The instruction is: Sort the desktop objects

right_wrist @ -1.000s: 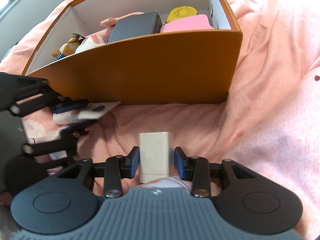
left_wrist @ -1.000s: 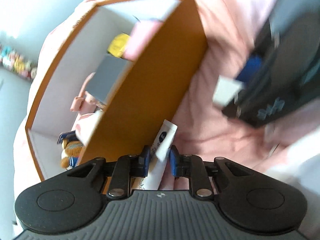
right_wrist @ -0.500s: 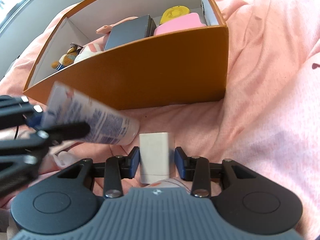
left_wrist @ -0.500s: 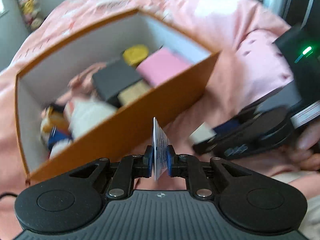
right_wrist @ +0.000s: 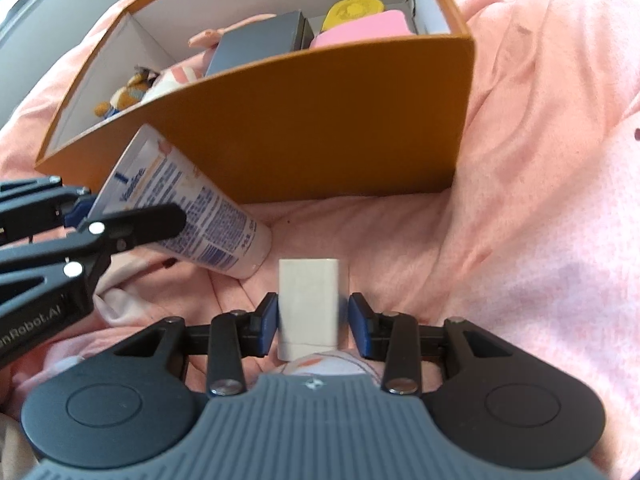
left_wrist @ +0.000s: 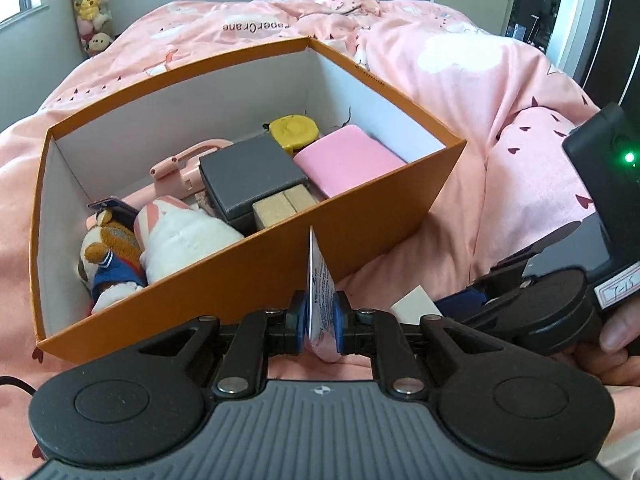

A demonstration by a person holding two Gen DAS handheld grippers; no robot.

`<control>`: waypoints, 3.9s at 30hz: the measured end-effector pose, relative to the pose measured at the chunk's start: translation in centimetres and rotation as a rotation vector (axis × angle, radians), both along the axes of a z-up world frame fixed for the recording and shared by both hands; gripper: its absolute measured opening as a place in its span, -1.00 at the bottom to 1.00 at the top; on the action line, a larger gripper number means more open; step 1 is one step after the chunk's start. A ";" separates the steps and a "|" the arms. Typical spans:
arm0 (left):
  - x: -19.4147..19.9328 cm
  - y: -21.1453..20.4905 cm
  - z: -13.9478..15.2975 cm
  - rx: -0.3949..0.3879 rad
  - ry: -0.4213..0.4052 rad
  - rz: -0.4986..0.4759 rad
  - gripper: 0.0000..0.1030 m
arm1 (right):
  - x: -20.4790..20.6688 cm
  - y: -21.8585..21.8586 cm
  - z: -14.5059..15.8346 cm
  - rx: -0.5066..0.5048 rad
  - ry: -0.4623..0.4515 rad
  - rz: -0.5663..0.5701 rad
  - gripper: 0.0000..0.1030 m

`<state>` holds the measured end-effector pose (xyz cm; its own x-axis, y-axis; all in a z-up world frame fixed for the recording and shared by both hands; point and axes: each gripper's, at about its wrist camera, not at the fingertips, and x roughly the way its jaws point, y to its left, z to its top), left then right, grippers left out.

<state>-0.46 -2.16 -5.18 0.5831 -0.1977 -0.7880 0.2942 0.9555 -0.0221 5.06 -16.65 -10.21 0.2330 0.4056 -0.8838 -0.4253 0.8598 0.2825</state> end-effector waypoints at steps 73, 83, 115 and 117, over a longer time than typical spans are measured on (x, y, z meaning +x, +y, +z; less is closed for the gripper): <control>9.9 11.7 8.6 -0.111 -0.139 0.148 -0.74 | 13.1 13.0 4.7 -0.609 -0.870 1.262 -0.32; 10.2 11.4 7.9 -0.126 -0.147 0.149 -0.74 | 13.7 10.0 9.3 -0.468 -0.826 1.002 -0.55; 11.5 1.9 3.5 0.278 -0.035 0.115 -0.72 | 8.2 2.7 9.5 0.030 -0.641 0.218 -0.54; 11.2 1.7 3.6 0.280 -0.045 0.095 -0.74 | 8.2 2.2 9.8 0.053 -0.656 0.203 -0.54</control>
